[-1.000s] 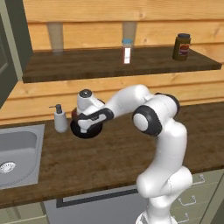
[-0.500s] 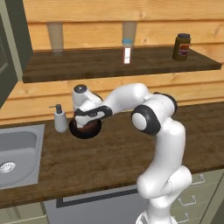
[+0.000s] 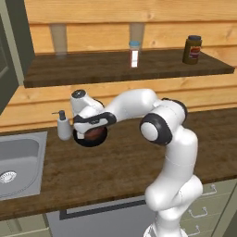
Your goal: Pick up the bowls on the counter and stack them on top of one another in the open cabinet. Place the smaller bowl on top of the larger bowl.
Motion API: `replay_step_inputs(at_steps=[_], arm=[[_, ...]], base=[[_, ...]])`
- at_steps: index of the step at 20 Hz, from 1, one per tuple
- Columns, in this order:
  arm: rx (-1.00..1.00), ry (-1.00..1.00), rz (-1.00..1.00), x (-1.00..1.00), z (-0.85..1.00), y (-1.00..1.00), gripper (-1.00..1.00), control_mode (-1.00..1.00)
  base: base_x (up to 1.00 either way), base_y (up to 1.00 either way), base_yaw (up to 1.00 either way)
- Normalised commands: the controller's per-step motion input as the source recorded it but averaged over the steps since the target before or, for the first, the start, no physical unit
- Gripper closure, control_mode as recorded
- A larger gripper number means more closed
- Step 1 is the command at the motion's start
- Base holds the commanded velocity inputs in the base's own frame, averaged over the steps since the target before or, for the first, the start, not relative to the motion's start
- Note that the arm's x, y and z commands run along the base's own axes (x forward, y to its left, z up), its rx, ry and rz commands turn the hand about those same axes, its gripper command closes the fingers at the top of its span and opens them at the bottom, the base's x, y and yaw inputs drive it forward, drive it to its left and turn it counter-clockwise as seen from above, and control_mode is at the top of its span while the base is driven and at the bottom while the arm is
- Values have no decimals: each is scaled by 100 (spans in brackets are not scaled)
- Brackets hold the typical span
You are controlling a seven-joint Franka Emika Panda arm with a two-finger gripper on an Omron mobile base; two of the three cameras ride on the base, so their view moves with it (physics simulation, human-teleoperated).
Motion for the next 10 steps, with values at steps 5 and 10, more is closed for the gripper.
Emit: replay_step_inputs(at_steps=[5, 10], arm=[[-14, 19, 0, 3, -49, 7, -100, -100], [-14, 15, 0, 2, -51, 2, -100, -100]], base=[[0, 0, 0], [0, 0, 0]])
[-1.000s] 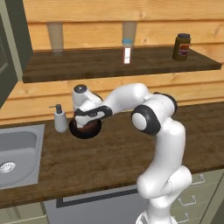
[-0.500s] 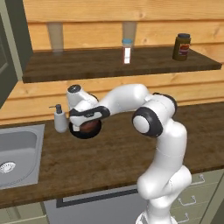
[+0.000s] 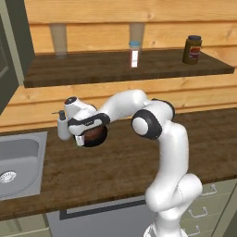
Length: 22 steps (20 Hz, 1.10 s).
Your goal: Pick up the bowls on the counter and stack them on top of one another in the open cabinet. Place the smaller bowl on top of the larger bowl.
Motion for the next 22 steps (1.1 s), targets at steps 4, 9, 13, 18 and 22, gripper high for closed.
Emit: replay_step_inputs(at_steps=[4, 9, 13, 18, 22], arm=[[-9, 9, -2, -2, -29, 0, -100, -100], [-6, 0, 0, 12, -10, 0, -100, -100], [-14, 0, -1, 12, -39, 0, -100, -100], [-14, -3, -2, 12, -55, 0, -100, -100], [-13, -18, -1, 25, -55, 0, 100, -100]], base=[[0, 0, 0], [0, 0, 0], [0, 0, 0], [0, 0, 0], [0, 0, 0]])
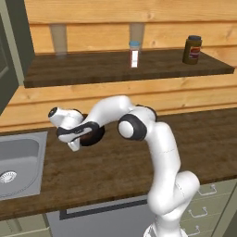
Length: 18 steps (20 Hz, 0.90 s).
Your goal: Pick up the bowls on the counter and stack them on top of one another in the open cabinet. Place the smaller bowl on top of the larger bowl.
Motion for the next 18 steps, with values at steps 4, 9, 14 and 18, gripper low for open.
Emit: replay_step_inputs(at_steps=[4, 9, 14, 18], arm=[[-4, -17, 0, 10, -43, 0, 100, -100], [0, 1, 0, -32, 8, 0, 100, -100], [1, 1, -5, -100, 67, -21, 100, -100], [0, -11, -10, -100, 31, -94, 100, -100]], base=[[0, 0, 0], [0, 0, 0], [0, 0, 0], [0, 0, 0]])
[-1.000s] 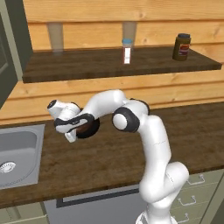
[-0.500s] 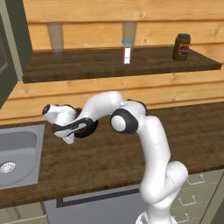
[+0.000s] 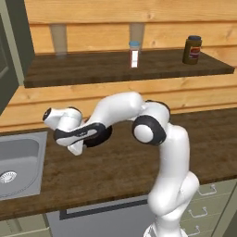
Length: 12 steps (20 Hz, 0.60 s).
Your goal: Pick up the bowls on the counter and stack them on top of one another in the open cabinet. Place the smaller bowl on top of the larger bowl.
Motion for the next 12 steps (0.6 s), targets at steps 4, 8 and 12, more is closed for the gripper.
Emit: replay_step_inputs(at_steps=[4, 8, 12], arm=[[7, -13, -12, -75, 13, -100, 100, -100], [21, -15, -5, -64, 42, -100, 100, -100], [32, -15, -1, -68, 58, -100, 100, -100]], base=[[0, 0, 0], [0, 0, 0], [0, 0, 0]])
